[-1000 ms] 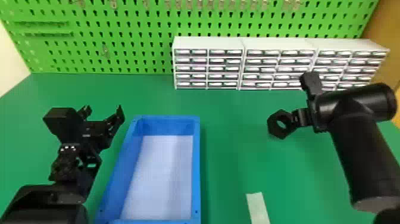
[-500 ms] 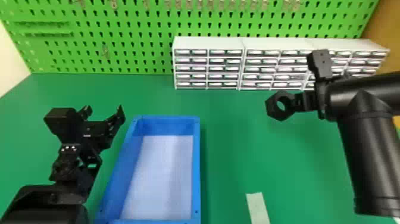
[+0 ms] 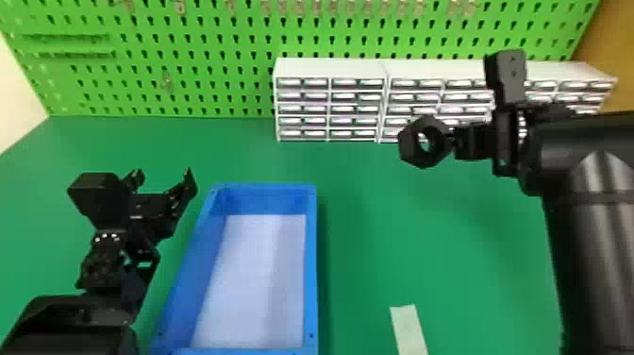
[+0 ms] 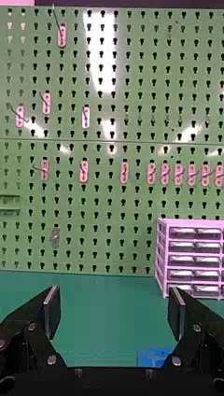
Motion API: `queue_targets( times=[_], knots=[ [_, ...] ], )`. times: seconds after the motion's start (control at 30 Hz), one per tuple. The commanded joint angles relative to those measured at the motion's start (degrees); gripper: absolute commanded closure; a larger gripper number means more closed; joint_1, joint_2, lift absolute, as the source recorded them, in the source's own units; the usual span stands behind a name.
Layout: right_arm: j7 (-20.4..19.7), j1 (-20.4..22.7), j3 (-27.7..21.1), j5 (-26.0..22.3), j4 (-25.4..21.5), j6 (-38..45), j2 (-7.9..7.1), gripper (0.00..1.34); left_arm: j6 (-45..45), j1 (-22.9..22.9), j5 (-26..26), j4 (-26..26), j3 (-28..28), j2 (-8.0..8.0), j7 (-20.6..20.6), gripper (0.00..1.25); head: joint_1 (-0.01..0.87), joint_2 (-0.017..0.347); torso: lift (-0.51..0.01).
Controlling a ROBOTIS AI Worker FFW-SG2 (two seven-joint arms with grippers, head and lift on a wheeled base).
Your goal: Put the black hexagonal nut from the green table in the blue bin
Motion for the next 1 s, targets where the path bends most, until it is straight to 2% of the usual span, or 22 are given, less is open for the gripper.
queue_targets(
  times=[0.0,0.37,0.67,0.97],
  knots=[
    [0.00,1.15,1.57,-3.47,-2.76,-0.34,0.03,0.98,0.00,-0.08,-0.08,-0.11,0.21,0.00,0.00,0.37,0.686,0.052,-0.097],
    [0.00,2.29,7.55,-10.06,-5.83,-2.01,-0.41,0.98,0.00,-0.08,-0.17,-0.11,0.39,0.09,-0.09,0.37,0.686,0.052,-0.097],
    [0.00,-0.17,16.78,-13.93,-5.57,-2.98,-1.73,0.98,0.00,-0.08,-0.17,-0.20,0.39,0.09,-0.09,0.37,0.686,0.052,-0.097],
    [0.00,-2.19,25.48,-17.70,-4.16,-4.12,-2.17,0.98,0.00,-0.16,-0.17,-0.20,0.39,0.09,0.00,0.37,0.686,0.052,-0.097]
  ],
)
